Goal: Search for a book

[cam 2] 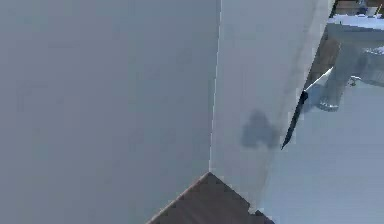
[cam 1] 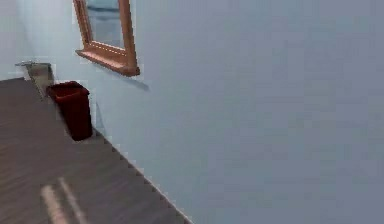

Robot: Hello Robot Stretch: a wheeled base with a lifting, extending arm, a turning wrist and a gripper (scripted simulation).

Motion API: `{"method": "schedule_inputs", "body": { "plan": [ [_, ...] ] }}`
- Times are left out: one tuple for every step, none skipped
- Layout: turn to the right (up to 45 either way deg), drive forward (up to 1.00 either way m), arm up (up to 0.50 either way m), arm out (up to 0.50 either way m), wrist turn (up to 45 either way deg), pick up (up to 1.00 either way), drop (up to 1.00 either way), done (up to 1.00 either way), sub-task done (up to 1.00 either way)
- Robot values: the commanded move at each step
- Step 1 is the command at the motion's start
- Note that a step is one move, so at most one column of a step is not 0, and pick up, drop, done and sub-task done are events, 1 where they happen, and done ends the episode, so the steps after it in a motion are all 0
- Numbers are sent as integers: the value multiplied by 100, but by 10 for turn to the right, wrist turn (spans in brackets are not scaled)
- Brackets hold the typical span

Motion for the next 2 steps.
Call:
{"method": "schedule_inputs", "body": {
  "plan": [
    [-450, 0, 0, 0, 0, 0, 0, 0, 0],
    [-450, 0, 0, 0, 0, 0, 0, 0, 0]
  ]
}}
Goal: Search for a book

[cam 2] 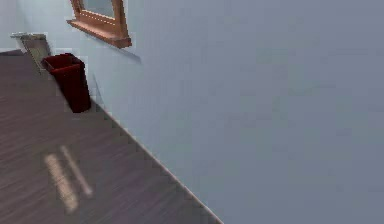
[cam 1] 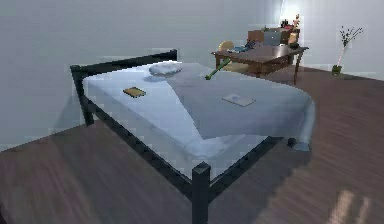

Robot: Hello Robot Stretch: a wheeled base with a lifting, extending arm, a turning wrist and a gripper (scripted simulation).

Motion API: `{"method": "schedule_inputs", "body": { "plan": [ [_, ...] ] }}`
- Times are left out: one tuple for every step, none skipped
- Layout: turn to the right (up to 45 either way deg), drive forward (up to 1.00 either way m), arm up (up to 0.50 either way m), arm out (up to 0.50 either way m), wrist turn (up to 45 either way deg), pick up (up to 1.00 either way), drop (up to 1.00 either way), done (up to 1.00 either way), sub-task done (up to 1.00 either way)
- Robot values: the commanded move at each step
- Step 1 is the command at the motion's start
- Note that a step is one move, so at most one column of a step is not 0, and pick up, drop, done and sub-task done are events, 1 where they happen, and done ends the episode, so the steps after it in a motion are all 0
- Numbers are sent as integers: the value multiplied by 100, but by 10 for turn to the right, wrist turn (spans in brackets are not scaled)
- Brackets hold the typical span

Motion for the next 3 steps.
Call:
{"method": "schedule_inputs", "body": {
  "plan": [
    [-120, 0, 0, 0, 0, 0, 0, 0, 0],
    [0, 40, 0, 0, 0, 0, 0, 0, 0],
    [450, 0, 0, 0, 0, 0, 0, 0, 0]
  ]
}}
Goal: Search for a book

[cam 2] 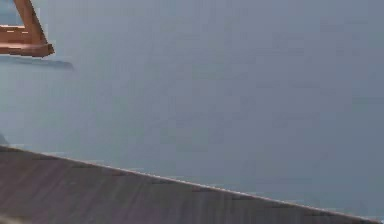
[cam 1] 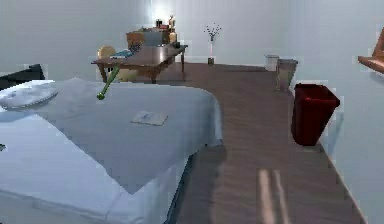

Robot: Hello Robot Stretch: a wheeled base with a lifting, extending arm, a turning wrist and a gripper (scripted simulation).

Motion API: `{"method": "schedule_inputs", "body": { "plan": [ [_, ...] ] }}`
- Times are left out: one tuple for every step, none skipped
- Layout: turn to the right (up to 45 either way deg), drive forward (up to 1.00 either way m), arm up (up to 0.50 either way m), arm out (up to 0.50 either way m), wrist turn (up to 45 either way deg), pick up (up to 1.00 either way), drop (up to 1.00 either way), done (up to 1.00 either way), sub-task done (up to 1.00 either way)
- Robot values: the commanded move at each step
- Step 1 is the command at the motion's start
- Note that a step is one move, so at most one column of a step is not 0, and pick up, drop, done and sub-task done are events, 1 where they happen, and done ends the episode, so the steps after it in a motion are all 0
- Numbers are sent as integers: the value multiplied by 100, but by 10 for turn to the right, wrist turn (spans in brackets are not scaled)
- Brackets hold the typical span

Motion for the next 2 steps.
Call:
{"method": "schedule_inputs", "body": {
  "plan": [
    [450, 0, 0, 0, 0, 0, 0, 0, 0],
    [450, 0, 0, 0, 0, 0, 0, 0, 0]
  ]
}}
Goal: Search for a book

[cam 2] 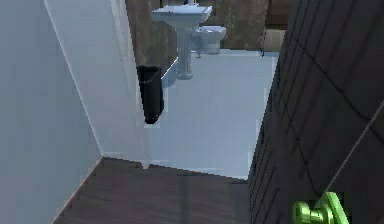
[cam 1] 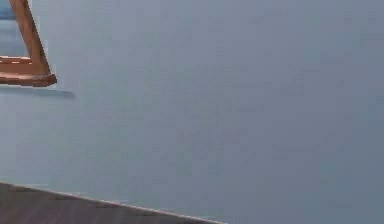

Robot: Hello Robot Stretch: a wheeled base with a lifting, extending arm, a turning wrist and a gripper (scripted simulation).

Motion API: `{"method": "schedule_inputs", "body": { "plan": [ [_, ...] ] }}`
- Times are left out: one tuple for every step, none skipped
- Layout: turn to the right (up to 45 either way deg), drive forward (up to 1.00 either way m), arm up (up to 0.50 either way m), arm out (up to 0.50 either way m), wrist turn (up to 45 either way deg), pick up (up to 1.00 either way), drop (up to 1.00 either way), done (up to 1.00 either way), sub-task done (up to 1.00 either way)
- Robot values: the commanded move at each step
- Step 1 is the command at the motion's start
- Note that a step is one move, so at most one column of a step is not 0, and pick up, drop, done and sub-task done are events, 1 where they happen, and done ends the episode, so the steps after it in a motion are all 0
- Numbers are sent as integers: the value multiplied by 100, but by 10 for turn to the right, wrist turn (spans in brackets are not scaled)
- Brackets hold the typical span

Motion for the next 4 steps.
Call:
{"method": "schedule_inputs", "body": {
  "plan": [
    [90, 0, 0, 0, 0, 0, 0, 0, 0],
    [0, 15, 0, 0, 0, 0, 0, 0, 0],
    [-450, 0, 0, 0, 0, 0, 0, 0, 0],
    [-450, 0, 0, 0, 0, 0, 0, 0, 0]
  ]
}}
